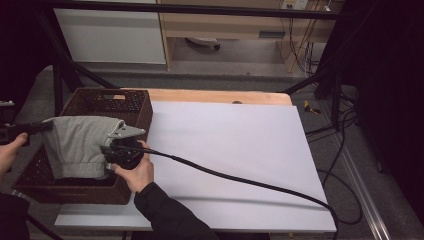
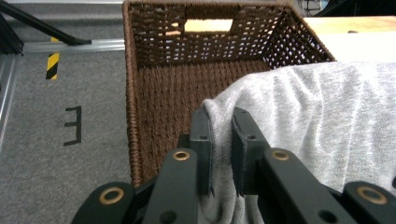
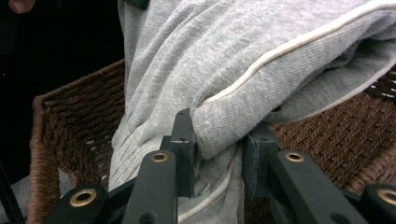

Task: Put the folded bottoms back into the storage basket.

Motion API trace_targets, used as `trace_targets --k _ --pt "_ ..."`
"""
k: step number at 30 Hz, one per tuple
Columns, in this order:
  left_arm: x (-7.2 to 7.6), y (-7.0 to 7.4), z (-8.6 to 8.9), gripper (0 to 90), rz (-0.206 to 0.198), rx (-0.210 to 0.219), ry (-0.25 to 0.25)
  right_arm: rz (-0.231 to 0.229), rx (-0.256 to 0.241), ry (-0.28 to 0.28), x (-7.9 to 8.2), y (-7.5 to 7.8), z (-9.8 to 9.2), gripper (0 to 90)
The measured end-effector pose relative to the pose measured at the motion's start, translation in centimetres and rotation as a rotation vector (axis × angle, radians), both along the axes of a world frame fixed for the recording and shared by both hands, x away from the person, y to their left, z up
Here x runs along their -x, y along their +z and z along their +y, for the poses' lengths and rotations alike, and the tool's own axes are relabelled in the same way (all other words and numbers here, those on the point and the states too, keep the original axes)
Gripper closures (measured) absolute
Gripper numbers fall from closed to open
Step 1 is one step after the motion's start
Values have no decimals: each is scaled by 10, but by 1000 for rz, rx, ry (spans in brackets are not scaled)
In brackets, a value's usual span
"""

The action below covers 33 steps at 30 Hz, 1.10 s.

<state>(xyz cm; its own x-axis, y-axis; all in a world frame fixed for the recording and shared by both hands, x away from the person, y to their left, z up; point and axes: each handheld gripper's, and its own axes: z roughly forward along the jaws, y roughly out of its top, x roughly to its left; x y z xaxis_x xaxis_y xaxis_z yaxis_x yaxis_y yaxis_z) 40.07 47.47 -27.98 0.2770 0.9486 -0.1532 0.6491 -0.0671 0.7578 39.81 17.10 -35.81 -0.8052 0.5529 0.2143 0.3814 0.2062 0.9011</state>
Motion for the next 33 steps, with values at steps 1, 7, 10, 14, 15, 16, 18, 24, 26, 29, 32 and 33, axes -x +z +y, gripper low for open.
trace_targets --k 1,7,10,14,15,16,18,24,26,29,32,33 --pt "-1 -2 0 804 2 1 1 5 3 -2 0 -1 0 702" --pt "-6 -11 -2 803 31 -9 11 18 23 -2 -3 -8 3 696" --pt "-10 -18 -4 788 36 -13 11 16 51 23 -7 -12 3 621" --pt "-14 -27 -10 648 -18 13 26 -48 109 27 -13 -10 0 294" --pt "-14 -27 -12 648 -33 15 18 -72 118 31 -14 -8 -2 260" --pt "-15 -27 -15 640 -40 19 15 -87 119 29 -15 -6 -4 244" --pt "-15 -26 -22 557 -56 -6 12 -129 93 22 -14 -1 -9 212" --pt "-14 -22 -34 350 -74 -32 1 -147 87 31 -9 13 -22 125" --pt "-14 -23 -37 296 -69 -37 -6 -132 80 34 -9 16 -28 108" --pt "-13 -25 -39 230 -67 -36 -17 -106 63 45 -9 19 -38 103" --pt "-12 -24 -41 181 -74 -29 -22 -92 65 56 -10 21 -48 85" --pt "-12 -24 -42 167 -74 -27 -24 -90 67 62 -10 21 -51 70"
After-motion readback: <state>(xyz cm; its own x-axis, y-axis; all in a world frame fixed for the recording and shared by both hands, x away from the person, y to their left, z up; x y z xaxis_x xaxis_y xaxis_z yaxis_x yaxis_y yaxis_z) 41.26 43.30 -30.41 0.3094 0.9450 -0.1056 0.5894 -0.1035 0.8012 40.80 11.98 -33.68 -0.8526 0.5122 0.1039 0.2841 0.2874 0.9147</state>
